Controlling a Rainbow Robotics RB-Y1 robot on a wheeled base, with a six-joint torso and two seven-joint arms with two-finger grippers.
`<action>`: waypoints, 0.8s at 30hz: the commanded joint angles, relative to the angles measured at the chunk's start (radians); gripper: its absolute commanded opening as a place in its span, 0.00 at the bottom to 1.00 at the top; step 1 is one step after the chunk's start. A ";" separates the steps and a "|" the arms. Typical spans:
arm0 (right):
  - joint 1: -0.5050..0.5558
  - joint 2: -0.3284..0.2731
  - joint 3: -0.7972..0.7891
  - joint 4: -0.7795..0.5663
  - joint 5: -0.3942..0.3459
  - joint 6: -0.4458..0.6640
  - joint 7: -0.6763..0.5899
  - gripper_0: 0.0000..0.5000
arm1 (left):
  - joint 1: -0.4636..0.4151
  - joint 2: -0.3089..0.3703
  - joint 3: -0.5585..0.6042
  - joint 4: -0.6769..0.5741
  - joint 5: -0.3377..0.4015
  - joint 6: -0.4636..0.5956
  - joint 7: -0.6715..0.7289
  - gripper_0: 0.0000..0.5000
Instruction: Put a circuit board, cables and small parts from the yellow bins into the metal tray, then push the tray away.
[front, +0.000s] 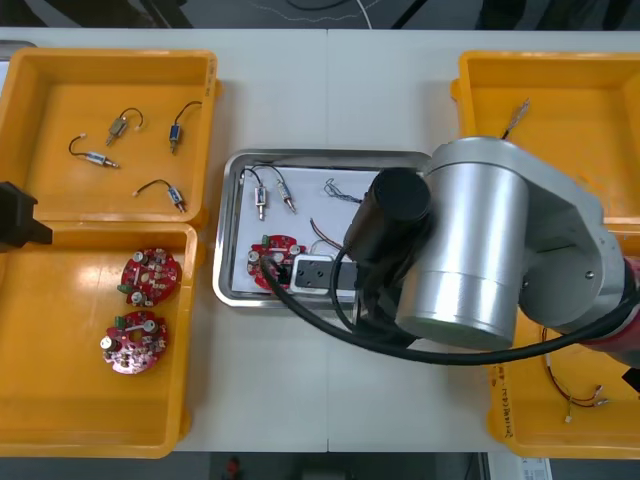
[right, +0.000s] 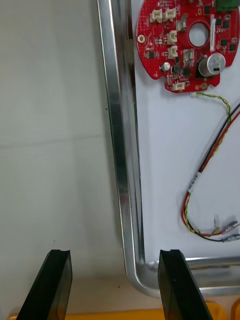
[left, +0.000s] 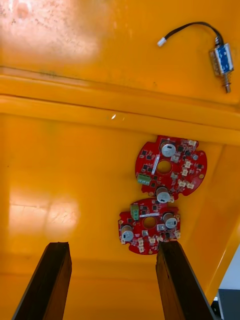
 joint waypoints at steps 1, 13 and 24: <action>-0.037 0.043 0.081 0.026 0.058 -0.049 0.033 1.00 | 0.038 0.061 0.039 -0.035 0.009 0.006 -0.093 1.00; -0.040 0.092 0.194 0.145 0.143 -0.141 0.036 1.00 | 0.056 0.061 0.034 -0.045 0.009 0.006 -0.162 1.00; -0.040 0.099 0.274 0.207 0.250 -0.224 0.030 1.00 | 0.059 0.060 0.034 -0.045 0.009 0.006 -0.175 1.00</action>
